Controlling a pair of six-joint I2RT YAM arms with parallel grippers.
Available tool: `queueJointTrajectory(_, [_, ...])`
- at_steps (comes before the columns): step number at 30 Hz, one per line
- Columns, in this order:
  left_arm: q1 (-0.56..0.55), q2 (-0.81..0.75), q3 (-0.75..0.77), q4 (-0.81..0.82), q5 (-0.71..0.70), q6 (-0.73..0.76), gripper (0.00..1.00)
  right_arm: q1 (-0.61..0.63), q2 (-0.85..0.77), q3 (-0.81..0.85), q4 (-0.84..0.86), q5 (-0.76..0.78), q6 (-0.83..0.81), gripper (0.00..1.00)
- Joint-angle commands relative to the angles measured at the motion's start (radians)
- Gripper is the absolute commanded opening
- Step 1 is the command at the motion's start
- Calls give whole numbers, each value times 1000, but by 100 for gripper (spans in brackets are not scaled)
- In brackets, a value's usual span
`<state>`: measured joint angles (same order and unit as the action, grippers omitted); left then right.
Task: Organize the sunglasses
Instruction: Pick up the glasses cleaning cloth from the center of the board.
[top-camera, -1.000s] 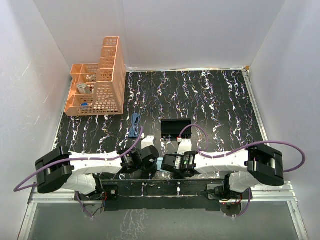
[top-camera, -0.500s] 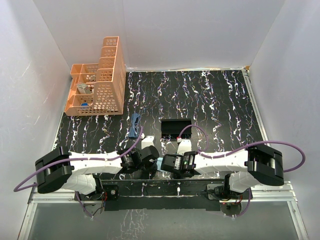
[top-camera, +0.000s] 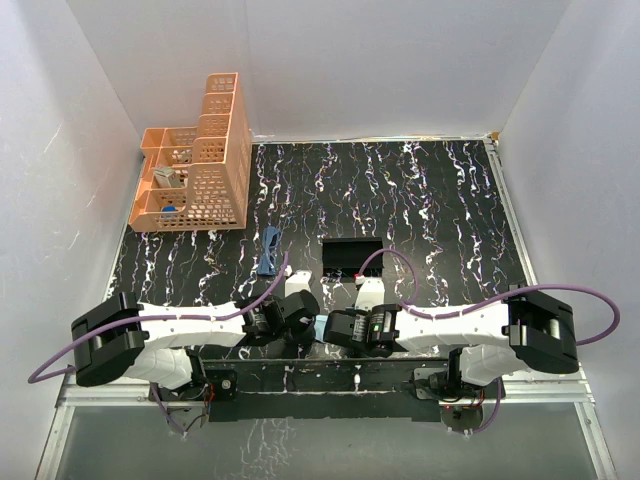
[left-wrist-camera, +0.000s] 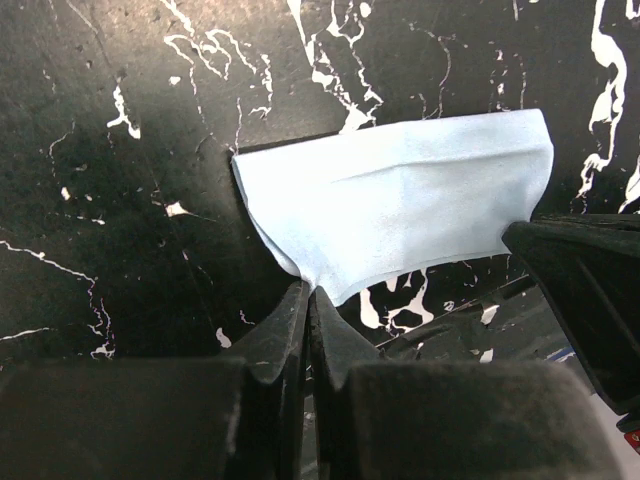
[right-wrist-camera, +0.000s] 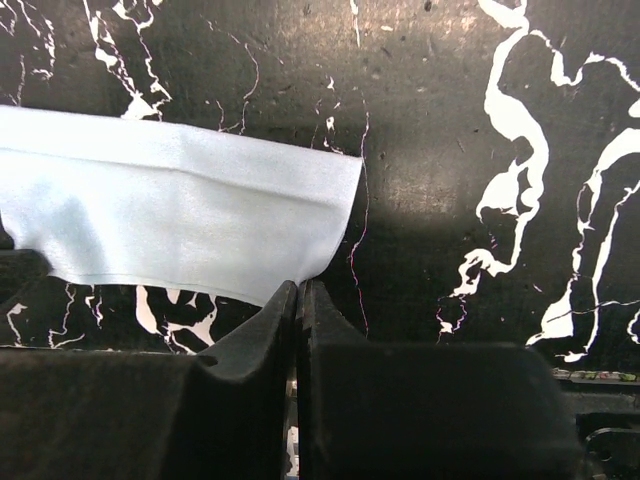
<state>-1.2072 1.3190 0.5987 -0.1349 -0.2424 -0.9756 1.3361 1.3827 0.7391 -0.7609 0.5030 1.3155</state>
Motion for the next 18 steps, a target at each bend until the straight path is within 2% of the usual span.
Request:
queueJointTrajectory(1, [3, -6, 57, -27, -2, 24, 0, 6, -49, 51, -37, 74, 12, 0])
queueJointTrajectory(18, [8, 27, 206, -95, -69, 126, 0, 6, -134, 166, -164, 213, -15, 0])
